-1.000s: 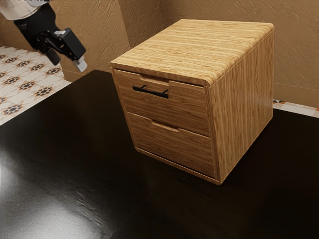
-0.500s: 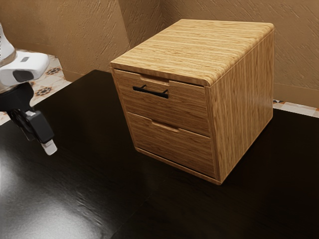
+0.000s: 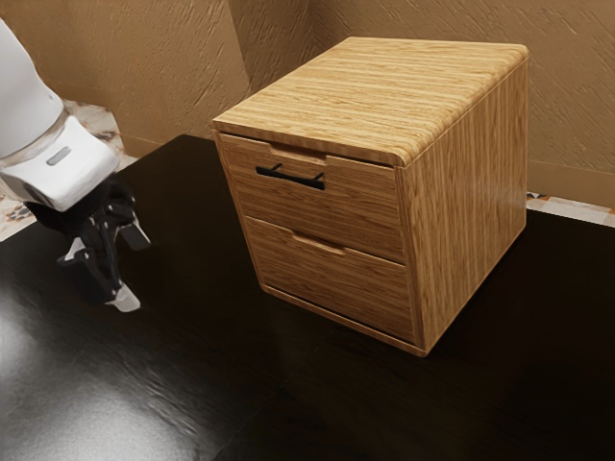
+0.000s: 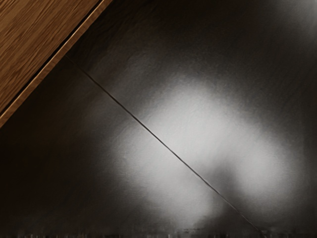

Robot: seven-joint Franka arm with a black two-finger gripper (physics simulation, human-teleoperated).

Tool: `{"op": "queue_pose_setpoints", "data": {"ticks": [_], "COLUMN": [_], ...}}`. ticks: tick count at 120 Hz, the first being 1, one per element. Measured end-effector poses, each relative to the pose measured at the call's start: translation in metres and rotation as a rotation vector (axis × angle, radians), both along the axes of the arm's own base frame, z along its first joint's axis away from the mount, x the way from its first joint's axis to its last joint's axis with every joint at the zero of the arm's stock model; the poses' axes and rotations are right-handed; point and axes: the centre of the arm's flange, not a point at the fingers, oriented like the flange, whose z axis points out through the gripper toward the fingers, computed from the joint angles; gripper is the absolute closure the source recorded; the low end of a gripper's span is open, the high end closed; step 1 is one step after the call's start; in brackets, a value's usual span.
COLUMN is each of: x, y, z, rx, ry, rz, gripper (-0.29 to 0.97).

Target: Pull the drawer handle with one arm to open the drawer

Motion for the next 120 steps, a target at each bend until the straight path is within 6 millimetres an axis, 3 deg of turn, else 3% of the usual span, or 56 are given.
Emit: {"op": "queue_pose_setpoints", "data": {"ticks": [19, 43, 78, 120], "x": [0.001, 0.009, 0.025, 0.060], "y": [0.032, 0.024, 0.011, 0.005], "z": [-0.026, -0.034, -0.011, -0.001], "rx": [-0.022, 0.001, 0.092, 0.128], "ry": [0.054, 0.003, -0.200, -0.344], "rz": [-0.138, -0.409, -0.669, -0.791], "gripper": [0.00, 0.00, 0.00, 0.00]}}
